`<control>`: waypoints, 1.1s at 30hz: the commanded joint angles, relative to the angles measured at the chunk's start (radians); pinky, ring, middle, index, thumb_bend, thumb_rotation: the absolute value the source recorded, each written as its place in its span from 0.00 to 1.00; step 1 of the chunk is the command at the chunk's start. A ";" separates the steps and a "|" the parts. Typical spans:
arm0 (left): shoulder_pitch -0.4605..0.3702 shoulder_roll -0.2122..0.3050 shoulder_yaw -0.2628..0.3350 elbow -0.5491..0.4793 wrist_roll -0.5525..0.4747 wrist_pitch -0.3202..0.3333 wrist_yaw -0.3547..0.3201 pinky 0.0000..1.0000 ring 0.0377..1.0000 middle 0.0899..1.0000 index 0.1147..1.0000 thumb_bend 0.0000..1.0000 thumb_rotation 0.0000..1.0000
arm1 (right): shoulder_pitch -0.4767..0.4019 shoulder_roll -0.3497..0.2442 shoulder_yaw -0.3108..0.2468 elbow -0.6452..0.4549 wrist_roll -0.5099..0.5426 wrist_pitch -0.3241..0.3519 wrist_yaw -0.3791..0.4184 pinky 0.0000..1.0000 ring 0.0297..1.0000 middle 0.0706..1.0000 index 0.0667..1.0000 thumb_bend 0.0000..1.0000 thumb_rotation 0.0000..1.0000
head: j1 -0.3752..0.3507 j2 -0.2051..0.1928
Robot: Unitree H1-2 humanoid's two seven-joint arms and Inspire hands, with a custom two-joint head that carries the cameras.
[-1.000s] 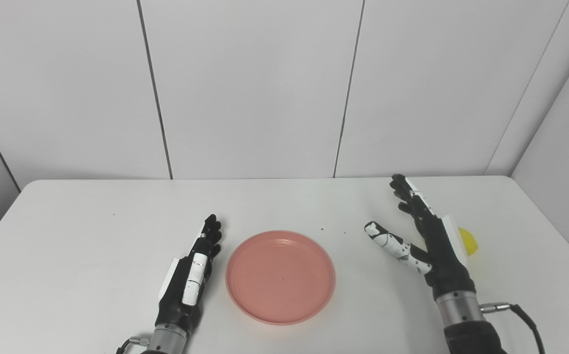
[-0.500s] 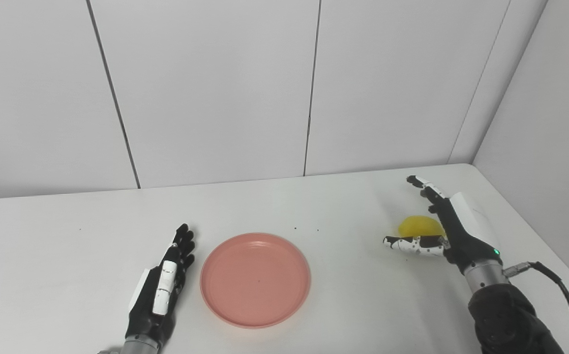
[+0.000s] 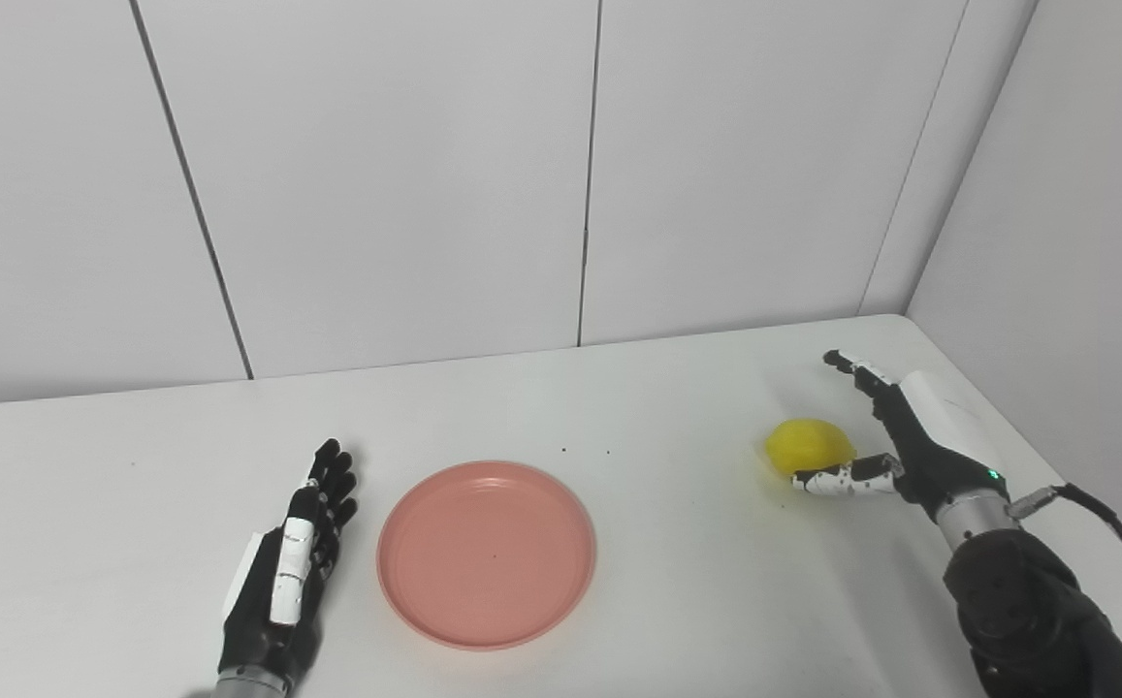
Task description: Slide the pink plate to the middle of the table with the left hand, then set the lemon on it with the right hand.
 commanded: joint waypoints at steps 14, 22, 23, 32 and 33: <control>0.030 0.017 0.007 0.020 -0.003 -0.020 -0.011 1.00 1.00 1.00 1.00 0.76 1.00 | -0.091 -0.049 0.034 0.139 -0.016 -0.033 -0.012 0.72 0.83 0.86 0.86 0.90 0.21 | 0.001 0.005; 0.034 0.014 0.007 0.018 -0.003 -0.020 -0.010 1.00 1.00 1.00 1.00 0.77 1.00 | -0.116 -0.040 0.081 0.190 0.001 -0.032 -0.007 0.70 0.82 0.86 0.85 0.88 0.21 | -0.001 0.006; 0.034 0.013 0.006 0.017 -0.004 -0.019 -0.010 1.00 1.00 1.00 1.00 0.77 1.00 | -0.119 -0.039 0.088 0.197 0.002 -0.032 -0.007 0.70 0.82 0.86 0.85 0.88 0.21 | -0.001 0.005; 0.037 0.008 0.006 0.008 -0.006 -0.011 -0.008 1.00 1.00 1.00 1.00 0.76 1.00 | -0.130 -0.030 0.119 0.215 0.032 -0.031 0.005 0.64 0.76 0.81 0.81 0.85 0.14 | -0.003 0.007; 0.037 0.009 0.005 0.008 -0.005 -0.011 -0.008 1.00 1.00 1.00 1.00 0.76 1.00 | -0.134 -0.028 0.125 0.220 0.033 -0.028 0.006 0.64 0.75 0.80 0.80 0.85 0.13 | -0.003 0.007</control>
